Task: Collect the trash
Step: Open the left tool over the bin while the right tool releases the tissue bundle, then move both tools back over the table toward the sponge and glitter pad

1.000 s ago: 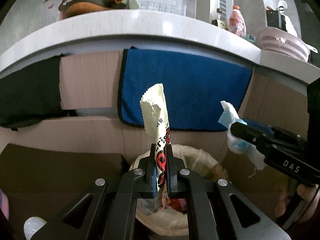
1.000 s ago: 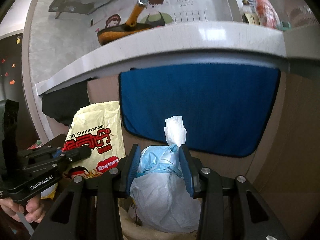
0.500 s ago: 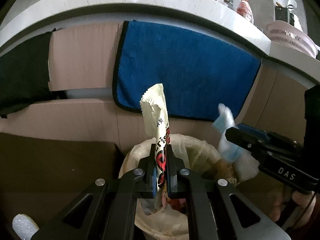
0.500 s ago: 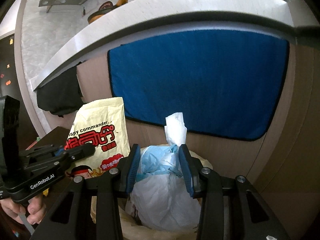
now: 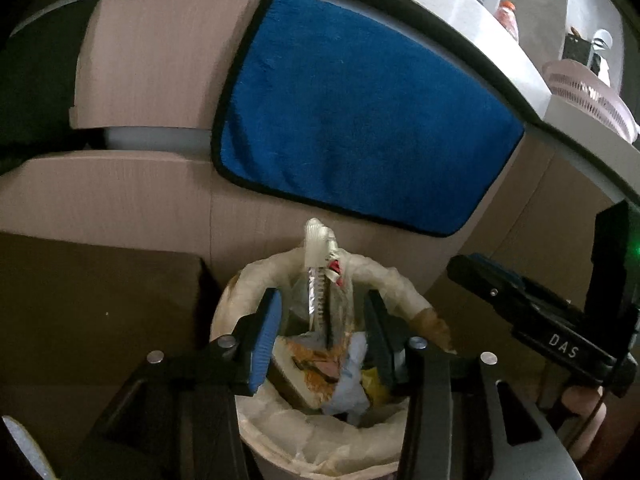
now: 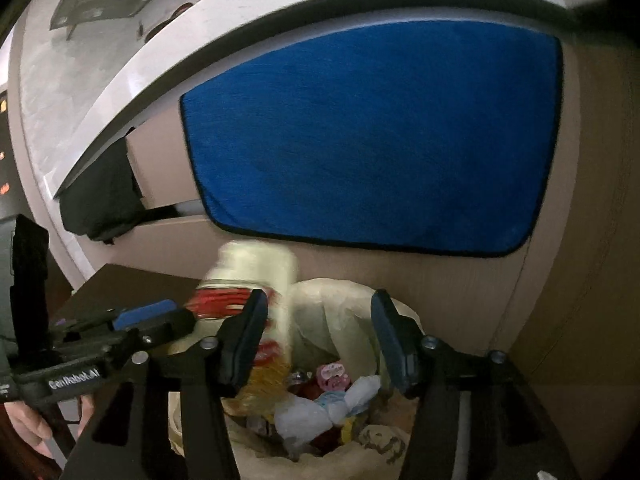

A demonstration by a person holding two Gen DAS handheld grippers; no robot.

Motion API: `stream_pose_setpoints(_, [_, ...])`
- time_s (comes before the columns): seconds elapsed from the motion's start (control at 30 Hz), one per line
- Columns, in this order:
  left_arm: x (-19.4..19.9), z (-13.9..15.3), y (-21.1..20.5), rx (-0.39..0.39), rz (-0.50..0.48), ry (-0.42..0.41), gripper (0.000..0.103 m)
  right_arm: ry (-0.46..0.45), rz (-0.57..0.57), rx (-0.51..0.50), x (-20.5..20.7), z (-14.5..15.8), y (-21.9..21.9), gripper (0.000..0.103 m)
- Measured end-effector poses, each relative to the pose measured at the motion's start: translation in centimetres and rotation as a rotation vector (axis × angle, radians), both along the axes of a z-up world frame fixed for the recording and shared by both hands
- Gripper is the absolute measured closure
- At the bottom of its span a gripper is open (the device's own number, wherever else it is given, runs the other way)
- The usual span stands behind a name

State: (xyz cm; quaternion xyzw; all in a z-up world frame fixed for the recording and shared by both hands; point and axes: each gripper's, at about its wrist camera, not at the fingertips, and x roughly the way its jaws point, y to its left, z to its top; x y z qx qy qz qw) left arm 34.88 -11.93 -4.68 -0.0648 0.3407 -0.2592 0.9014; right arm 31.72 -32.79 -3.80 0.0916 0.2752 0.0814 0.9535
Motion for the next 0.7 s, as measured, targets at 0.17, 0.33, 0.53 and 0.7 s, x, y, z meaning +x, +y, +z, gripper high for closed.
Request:
stream_pose_setpoints(0.17, [-0.1,0.7,1.8,-0.027,0.053,0.008,0.059,0.016,-0.027,-0.011,-0.2,-0.4,-0.4,0.048])
stream_pose_setpoints(0.33, [-1.0,1.0,5.6,-0.011,0.104,0.009,0.059,0.033,-0.031,-0.002,0.0,-0.7,-0.1,0.048])
stream_pose_setpoints(0.53, [-3.5,2.3,14.1,0.054,0.255,-0.037,0.059,0.041,-0.011,0.004,-1.1,-0.9,0.7,0.048])
stream_pose_setpoints(0.7, [-5.9,3.4,22.8,0.061,0.434,-0.051,0.059,0.031,0.043,0.04,-1.4,-0.4,3.3,0.044])
